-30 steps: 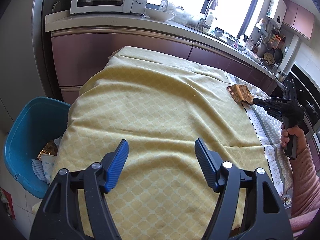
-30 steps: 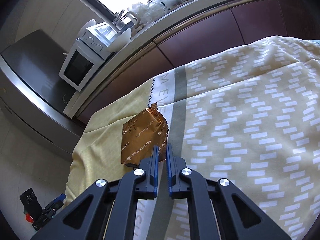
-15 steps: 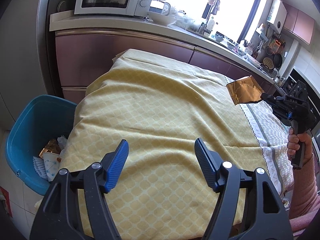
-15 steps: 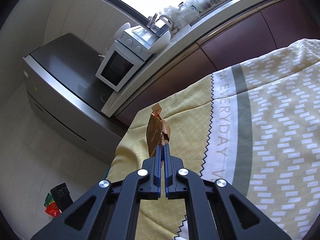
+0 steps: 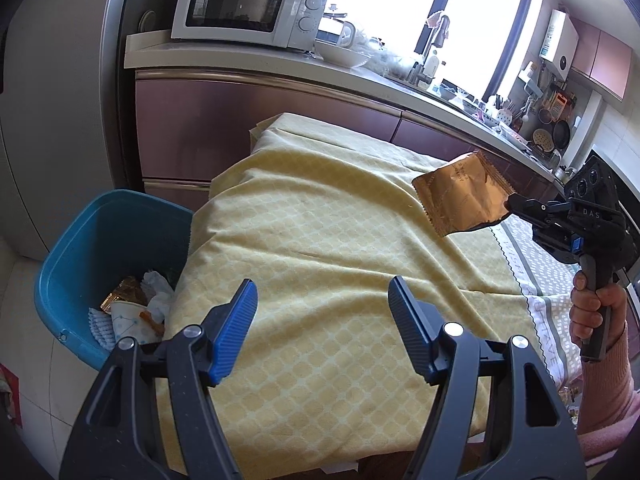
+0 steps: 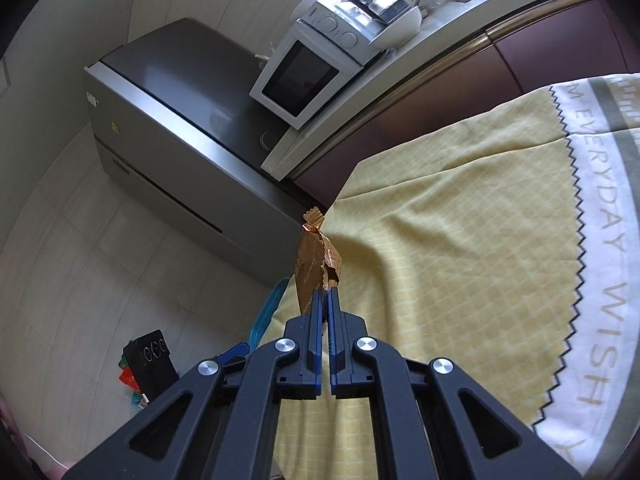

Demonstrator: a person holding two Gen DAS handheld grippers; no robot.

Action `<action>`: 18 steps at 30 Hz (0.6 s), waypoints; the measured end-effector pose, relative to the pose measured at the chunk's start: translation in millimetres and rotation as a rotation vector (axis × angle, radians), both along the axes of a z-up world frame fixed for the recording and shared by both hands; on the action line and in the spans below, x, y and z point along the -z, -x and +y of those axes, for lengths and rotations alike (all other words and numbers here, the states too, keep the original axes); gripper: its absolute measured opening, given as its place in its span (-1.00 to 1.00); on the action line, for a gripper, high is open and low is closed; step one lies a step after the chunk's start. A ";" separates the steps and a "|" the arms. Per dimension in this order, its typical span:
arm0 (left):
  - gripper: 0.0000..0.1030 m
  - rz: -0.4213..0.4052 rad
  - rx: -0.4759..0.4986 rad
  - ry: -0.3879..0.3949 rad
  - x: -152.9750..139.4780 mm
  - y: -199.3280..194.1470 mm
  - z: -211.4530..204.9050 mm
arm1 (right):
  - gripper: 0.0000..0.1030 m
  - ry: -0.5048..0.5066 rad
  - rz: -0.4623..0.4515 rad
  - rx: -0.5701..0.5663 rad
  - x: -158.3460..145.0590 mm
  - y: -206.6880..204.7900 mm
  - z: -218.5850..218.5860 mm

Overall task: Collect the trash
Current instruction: 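Lift the copper wrapper with the right tool and carry it over the teal bin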

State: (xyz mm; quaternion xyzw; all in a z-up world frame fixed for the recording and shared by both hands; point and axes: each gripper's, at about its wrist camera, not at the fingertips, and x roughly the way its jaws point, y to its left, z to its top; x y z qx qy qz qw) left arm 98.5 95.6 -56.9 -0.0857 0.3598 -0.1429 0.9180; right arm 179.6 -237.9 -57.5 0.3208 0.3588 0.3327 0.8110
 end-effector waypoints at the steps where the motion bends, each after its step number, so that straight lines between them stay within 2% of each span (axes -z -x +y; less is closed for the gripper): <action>1: 0.29 -0.003 -0.006 -0.005 -0.2 1.7 3.0 | -0.96 -0.002 0.003 -0.017 0.7 -1.7 7.6; 18: 0.29 -0.020 -0.159 -0.029 -2.7 28.4 64.0 | -0.96 -0.011 0.029 -0.241 2.1 -23.5 130.7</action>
